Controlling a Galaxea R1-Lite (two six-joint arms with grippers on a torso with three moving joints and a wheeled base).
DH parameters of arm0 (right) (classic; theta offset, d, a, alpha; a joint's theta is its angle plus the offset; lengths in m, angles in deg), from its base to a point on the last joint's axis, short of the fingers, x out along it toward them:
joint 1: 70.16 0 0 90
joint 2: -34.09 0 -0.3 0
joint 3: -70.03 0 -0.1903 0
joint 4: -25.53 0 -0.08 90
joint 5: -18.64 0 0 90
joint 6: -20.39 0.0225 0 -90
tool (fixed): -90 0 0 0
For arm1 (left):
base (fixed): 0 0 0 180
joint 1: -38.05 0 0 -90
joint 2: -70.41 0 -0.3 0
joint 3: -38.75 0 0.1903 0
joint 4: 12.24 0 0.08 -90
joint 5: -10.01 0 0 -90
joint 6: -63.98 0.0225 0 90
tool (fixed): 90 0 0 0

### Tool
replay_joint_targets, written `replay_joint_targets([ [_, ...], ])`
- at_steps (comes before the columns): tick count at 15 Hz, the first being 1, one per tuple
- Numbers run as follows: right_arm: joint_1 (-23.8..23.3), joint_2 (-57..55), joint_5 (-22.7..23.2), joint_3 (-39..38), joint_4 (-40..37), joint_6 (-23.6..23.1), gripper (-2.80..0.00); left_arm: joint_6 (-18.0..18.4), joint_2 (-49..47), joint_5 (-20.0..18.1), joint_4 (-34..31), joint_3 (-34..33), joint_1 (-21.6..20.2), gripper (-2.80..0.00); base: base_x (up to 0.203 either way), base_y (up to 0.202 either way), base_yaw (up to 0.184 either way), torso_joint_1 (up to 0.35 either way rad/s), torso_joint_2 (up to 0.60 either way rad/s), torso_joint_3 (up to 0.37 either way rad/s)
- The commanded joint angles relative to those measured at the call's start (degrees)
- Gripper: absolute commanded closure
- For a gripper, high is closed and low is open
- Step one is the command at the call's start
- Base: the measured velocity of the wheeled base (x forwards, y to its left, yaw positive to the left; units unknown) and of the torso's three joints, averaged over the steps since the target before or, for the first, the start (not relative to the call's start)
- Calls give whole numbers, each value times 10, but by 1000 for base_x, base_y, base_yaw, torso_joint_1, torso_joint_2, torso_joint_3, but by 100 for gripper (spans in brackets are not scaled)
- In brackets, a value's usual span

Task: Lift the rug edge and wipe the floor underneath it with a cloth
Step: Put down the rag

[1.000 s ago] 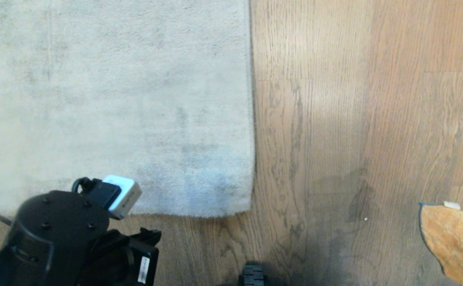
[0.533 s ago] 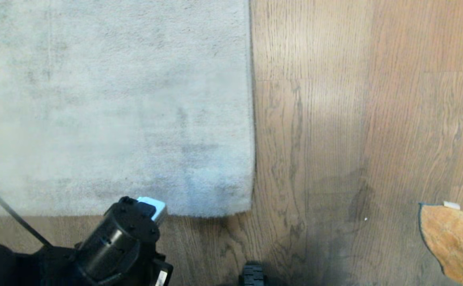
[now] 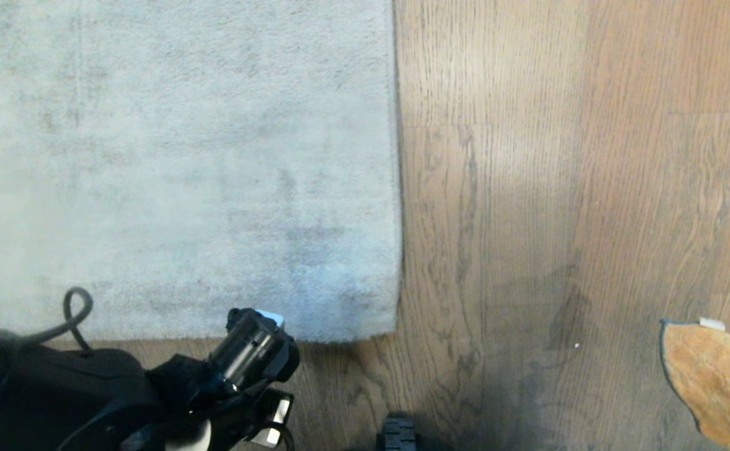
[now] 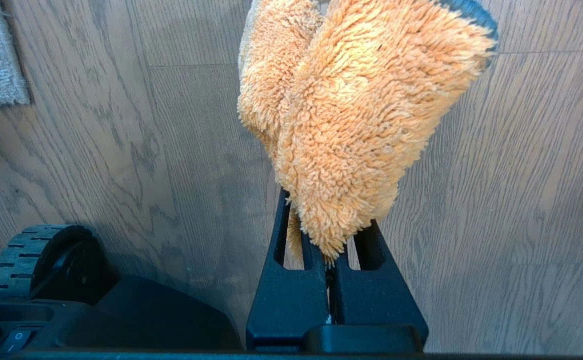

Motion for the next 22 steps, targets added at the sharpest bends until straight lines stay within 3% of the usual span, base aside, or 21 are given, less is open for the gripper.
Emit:
replay_joint_targets([
  [1, 0, -1, 0, 0, 0, 0, 0, -3, -37, -4, 23, 23, -9, 0, 0, 0, 0, 0, 0, 0],
  [6, 0, -1, 0, 0, 0, 0, 0, -1, -68, -32, 31, 116, -27, 0, 0, 0, 0, 0, 0, 0],
  [16, 0, -1, 0, 0, 0, 0, 0, 10, -161, -33, 91, 184, -31, 0, 0, 0, 0, 0, 0, 0],
  [22, 0, -1, 0, 0, 0, 0, 0, 18, -174, -32, 118, 188, -30, 0, 0, 0, 0, 0, 0, 0],
])
